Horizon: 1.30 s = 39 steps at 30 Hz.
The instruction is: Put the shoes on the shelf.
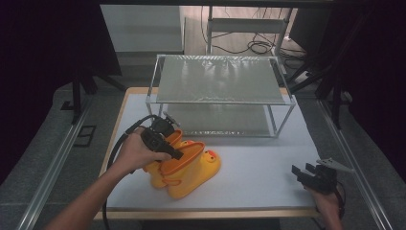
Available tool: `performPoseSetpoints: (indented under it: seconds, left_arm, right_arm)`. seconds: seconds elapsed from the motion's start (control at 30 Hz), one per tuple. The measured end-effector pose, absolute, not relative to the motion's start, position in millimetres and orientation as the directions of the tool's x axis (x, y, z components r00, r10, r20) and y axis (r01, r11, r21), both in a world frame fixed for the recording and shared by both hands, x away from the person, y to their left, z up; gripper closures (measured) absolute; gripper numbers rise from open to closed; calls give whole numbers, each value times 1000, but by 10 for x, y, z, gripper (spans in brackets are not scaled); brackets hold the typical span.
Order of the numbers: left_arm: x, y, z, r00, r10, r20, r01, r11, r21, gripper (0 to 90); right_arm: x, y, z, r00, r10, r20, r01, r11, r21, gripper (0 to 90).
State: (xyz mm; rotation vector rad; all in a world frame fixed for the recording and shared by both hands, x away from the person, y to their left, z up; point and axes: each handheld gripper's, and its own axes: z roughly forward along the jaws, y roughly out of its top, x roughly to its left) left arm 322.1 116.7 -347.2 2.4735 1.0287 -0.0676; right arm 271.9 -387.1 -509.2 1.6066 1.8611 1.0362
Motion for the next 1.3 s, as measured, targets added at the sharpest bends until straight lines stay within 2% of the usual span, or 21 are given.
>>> performPoseSetpoints:
  seconds: [0.07, 0.13, 0.47, 0.6, 0.87, 1.3]
  left_arm:
    - [3235, 1186, -3475, 710, 667, -226, 692, -601, 400, 782]
    - [3253, 1217, -3477, 704, 669, -241, 699, -590, 403, 816]
    - [3358, 1280, -3457, 681, 661, -314, 719, -524, 457, 822]
    - [3383, 1227, -3399, 693, 640, -332, 712, -535, 456, 821]
    - [3299, 1018, -3156, 737, 580, -347, 668, -547, 505, 822]
    - [3350, 576, -2762, 776, 521, -355, 627, -586, 513, 822]
  right_arm:
    - [2718, -3871, -5091, -204, 971, 123, 617, 30, 786, 363]
    - [2719, -3875, -5093, -202, 972, 123, 618, 29, 786, 364]
    - [2725, -3884, -5097, -196, 973, 121, 620, 28, 784, 366]
    - [2722, -3891, -5092, -194, 973, 124, 619, 24, 785, 366]
    - [2720, -3900, -5089, -195, 973, 126, 615, 20, 789, 366]
    - [2719, -3912, -5082, -196, 972, 133, 612, 15, 790, 366]
